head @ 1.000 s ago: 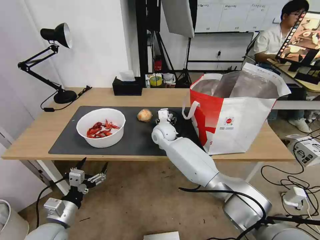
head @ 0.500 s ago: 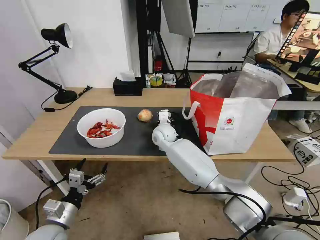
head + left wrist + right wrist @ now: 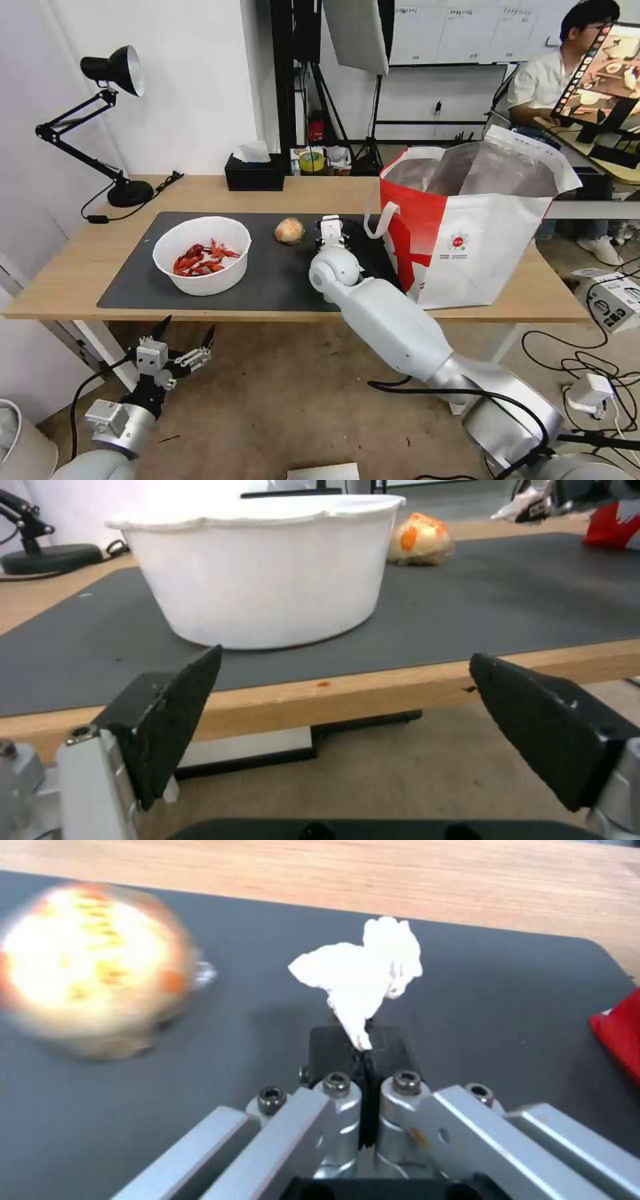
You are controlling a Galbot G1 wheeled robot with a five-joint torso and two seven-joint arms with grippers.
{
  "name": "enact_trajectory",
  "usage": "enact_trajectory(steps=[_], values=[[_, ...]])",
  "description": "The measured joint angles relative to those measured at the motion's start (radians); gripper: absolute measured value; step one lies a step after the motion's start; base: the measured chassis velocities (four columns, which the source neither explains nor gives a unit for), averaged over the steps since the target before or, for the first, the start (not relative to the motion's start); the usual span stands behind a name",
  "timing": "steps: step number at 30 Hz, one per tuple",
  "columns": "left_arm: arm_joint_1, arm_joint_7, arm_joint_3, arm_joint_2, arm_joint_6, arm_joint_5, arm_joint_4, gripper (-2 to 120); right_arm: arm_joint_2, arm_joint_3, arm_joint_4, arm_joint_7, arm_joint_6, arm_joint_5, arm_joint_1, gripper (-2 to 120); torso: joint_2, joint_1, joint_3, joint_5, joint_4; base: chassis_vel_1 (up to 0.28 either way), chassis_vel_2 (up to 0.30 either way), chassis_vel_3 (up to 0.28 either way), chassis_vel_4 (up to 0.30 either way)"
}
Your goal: Pick up the trash from the table and place it into the takeout bag.
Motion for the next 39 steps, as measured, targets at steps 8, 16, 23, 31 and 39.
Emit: enact_trajectory(steps=[8,16,23,31,39], values=[[0.022,-0.001,-0.019,-0.015,0.001,0.009,-0.014,100,-0.019,-0.007,0.160,0.016,-0.012,0.015,-0.040,0,0.000,0.000,0.000,0.0002,0.0001,0.000,0.000,0.000,0.000],[0.042,-0.002,-0.031,-0.022,0.000,0.019,-0.020,100,-0.071,-0.007,0.308,0.019,-0.010,0.013,-0.038,0,0.000,0.000,0.000,0.0001,0.0002,0.000,0.000,0.000,0.000],[0.053,-0.003,-0.045,-0.035,-0.001,0.023,-0.029,100,-0.122,0.019,0.392,0.009,0.028,-0.003,-0.003,0,0.000,0.000,0.000,0.0000,0.0002,0.000,0.000,0.000,0.000],[0.054,-0.003,-0.028,-0.053,-0.001,0.043,-0.040,100,-0.189,0.101,0.465,-0.015,0.050,-0.035,0.048,0,0.000,0.000,0.000,0.0002,0.0001,0.000,0.000,0.000,0.000],[0.051,-0.004,-0.021,-0.055,-0.001,0.057,-0.044,100,-0.322,0.198,0.553,-0.005,0.045,-0.025,0.031,0,0.000,0.000,0.000,0.0004,0.0001,0.000,0.000,0.000,0.000]])
